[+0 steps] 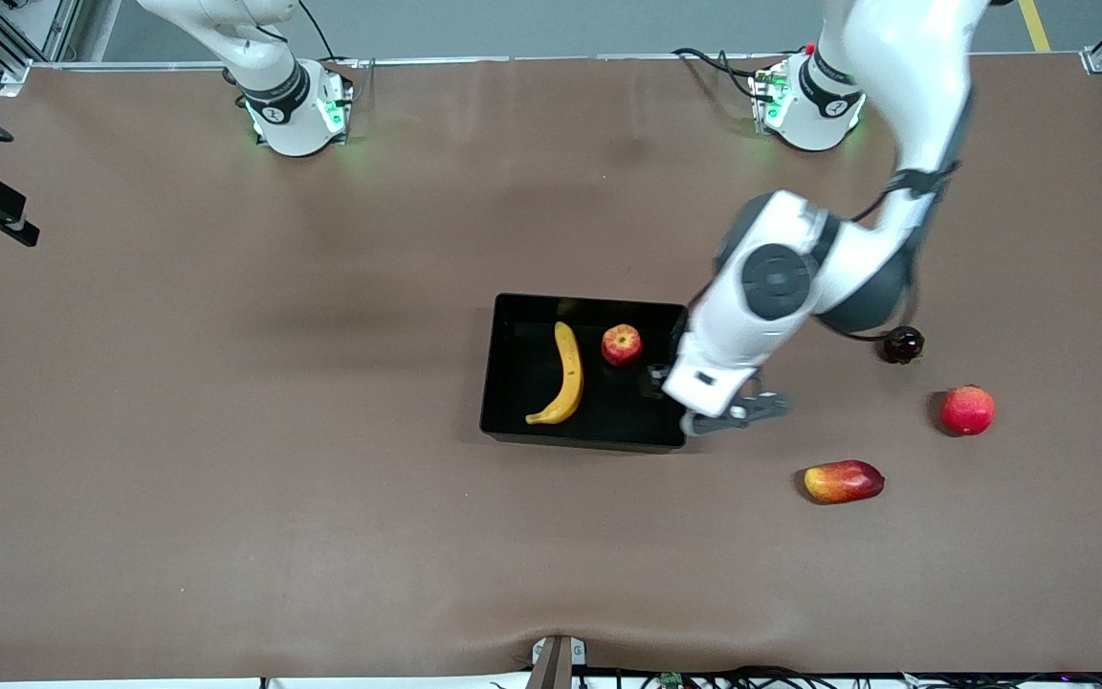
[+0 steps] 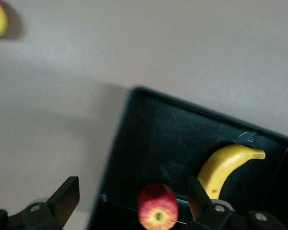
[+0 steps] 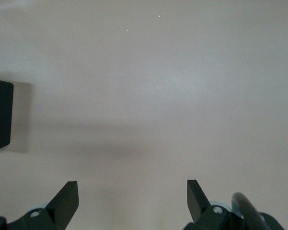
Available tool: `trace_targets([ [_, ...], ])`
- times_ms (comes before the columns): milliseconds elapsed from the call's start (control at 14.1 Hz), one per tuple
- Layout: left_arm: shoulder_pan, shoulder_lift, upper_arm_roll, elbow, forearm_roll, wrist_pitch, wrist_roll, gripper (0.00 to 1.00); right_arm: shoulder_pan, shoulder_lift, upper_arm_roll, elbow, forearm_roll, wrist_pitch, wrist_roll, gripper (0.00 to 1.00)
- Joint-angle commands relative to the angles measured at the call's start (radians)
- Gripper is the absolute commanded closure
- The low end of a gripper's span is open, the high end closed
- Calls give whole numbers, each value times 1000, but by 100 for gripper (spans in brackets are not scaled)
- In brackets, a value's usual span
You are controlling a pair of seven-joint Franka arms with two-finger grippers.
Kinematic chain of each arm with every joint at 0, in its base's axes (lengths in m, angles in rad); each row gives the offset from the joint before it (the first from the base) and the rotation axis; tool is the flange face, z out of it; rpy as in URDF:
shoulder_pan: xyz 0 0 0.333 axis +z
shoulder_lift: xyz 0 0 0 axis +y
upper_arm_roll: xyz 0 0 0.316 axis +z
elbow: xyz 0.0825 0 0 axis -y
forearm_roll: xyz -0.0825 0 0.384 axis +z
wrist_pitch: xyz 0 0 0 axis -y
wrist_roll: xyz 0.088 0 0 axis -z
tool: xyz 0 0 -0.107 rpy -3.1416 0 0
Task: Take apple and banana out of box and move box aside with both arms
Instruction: 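Grasp the yellow-red apple with the left gripper and lift it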
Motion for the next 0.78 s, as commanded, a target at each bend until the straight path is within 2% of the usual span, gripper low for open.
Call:
trace_targets([
  [0, -56, 57, 10, 19, -1, 6, -77, 0, -23, 7, 12, 18, 9, -7, 5, 0],
  [285, -116, 115, 12, -38, -1, 82, -152, 0, -21, 7, 14, 18, 12, -7, 8, 0],
  [498, -127, 108, 15, -101, 2, 84, -154, 0, -23, 7, 14, 18, 12, -7, 8, 0],
  [711, -133, 111, 13, -121, 29, 76, -156, 0, -23, 33, 14, 18, 8, -5, 8, 0],
])
